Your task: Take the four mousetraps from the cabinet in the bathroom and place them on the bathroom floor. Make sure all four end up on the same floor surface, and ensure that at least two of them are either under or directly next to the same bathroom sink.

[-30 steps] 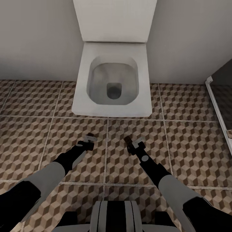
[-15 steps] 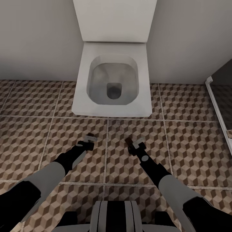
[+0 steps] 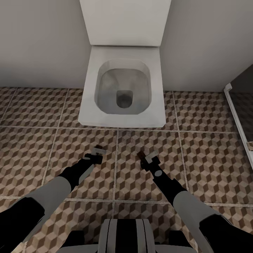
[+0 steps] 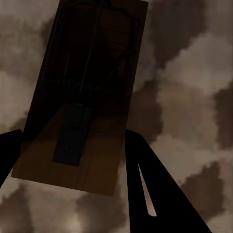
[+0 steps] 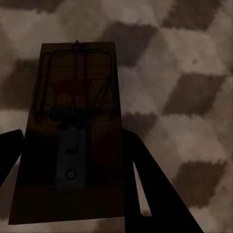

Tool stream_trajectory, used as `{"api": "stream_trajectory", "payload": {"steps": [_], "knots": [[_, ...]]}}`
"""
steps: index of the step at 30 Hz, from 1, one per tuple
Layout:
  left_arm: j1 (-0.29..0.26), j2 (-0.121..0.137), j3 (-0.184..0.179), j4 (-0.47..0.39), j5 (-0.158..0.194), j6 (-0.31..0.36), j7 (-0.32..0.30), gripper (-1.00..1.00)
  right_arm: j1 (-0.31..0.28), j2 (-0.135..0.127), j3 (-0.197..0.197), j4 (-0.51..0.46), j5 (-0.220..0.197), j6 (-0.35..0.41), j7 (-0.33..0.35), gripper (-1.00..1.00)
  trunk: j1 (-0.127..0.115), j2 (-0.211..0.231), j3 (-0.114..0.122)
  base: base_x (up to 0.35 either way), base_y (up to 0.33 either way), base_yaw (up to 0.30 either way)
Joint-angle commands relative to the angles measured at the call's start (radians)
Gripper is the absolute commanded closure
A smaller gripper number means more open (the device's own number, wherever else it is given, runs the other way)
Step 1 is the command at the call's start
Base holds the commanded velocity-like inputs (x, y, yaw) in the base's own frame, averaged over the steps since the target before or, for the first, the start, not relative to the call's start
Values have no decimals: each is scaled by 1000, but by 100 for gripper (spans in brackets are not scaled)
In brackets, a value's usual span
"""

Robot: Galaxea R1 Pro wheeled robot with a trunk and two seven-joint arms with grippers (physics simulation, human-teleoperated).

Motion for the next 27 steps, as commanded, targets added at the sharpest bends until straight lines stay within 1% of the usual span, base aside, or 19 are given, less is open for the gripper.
{"api": "stream_trajectory", "payload": {"steps": [1,18,19,27], "knots": [[0,2,-9,-3,6,5,10,100,-1,0,5,2,5,-1,-10,100,0,0,0,0,0,0],[1,1,-9,-3,6,6,10,100,-1,0,5,3,5,-3,-11,100,0,0,0,0,0,0],[1,2,-9,-3,7,6,10,100,-1,0,5,3,5,-3,-11,-100,0,0,0,0,0,0],[1,2,-9,-3,7,6,10,100,-1,0,5,3,5,-4,-11,-100,0,0,0,0,0,0]]}}
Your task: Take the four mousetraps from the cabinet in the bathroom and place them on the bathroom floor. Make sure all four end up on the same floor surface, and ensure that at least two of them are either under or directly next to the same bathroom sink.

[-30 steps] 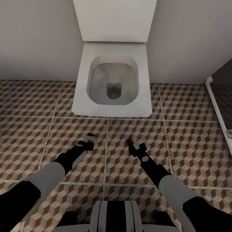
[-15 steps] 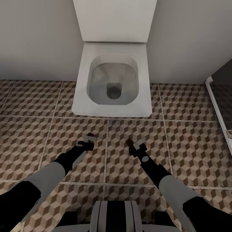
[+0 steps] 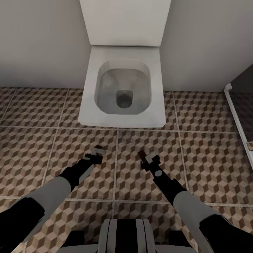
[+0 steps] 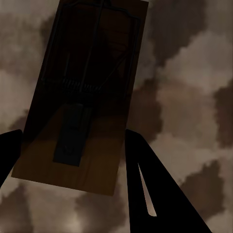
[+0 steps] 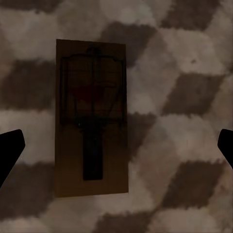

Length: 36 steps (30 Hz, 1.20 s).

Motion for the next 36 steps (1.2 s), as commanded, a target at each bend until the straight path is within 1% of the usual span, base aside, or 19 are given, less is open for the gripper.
{"api": "stream_trajectory", "payload": {"steps": [1,36], "knots": [[0,2,-9,-3,6,5,10,100,-1,0,5,2,7,-1,-7,-100,0,0,0,0,0,0],[0,0,-10,-3,7,5,10,100,-1,1,5,2,7,-3,-7,-100,0,0,0,0,0,0]]}}
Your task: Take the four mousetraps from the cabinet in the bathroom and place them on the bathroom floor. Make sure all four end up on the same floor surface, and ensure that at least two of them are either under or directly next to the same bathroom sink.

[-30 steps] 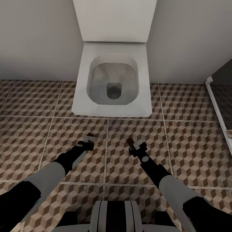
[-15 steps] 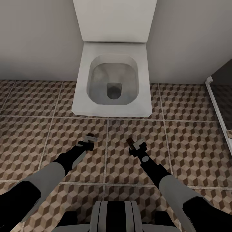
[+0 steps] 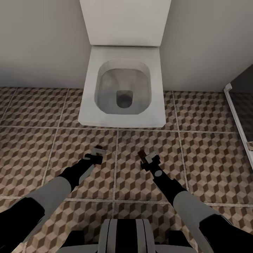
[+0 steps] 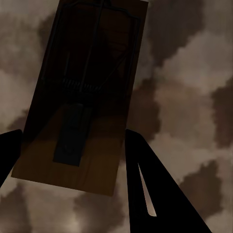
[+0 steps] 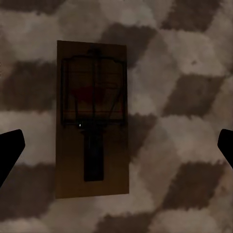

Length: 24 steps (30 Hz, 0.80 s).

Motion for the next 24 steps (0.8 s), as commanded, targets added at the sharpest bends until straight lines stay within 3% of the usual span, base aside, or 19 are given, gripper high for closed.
{"api": "stream_trajectory", "payload": {"steps": [1,4,5,24], "knots": [[0,1,-9,-3,6,5,10,100,-1,0,5,2,7,-1,-7,-100,0,0,0,0,0,0],[0,1,-9,-3,6,5,10,100,-1,0,5,2,7,-1,-7,-100,0,0,0,0,0,0],[0,1,-9,-3,7,5,10,-100,-1,1,5,2,7,-2,-7,-100,0,0,0,0,0,0],[0,-6,-9,4,7,5,10,-100,-1,1,5,1,8,-2,-7,-100,0,0,0,0,0,0]]}}
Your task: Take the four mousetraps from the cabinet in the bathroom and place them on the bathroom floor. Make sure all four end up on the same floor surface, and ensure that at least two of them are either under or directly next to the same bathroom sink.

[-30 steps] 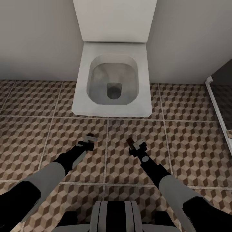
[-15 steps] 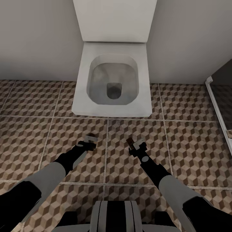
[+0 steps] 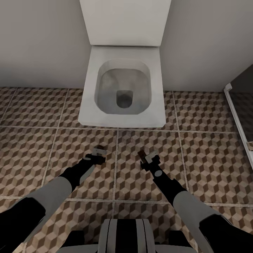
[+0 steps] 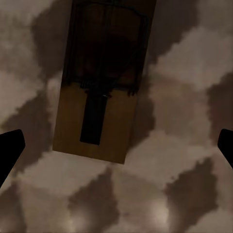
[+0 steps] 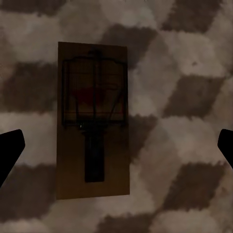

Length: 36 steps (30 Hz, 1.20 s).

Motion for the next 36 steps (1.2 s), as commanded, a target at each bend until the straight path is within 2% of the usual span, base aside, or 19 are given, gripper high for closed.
{"api": "stream_trajectory", "payload": {"steps": [1,10,36], "knots": [[0,2,-8,-3,11,4,9,-100,-1,0,5,1,7,-1,-7,-100,0,0,0,0,0,0],[0,1,-8,-2,11,4,9,-100,-1,0,5,1,7,-3,-7,-100,0,0,0,-185,0,0],[0,2,-8,3,11,4,9,-100,-1,0,5,-6,8,-23,-6,-100,0,0,0,-327,0,0]]}}
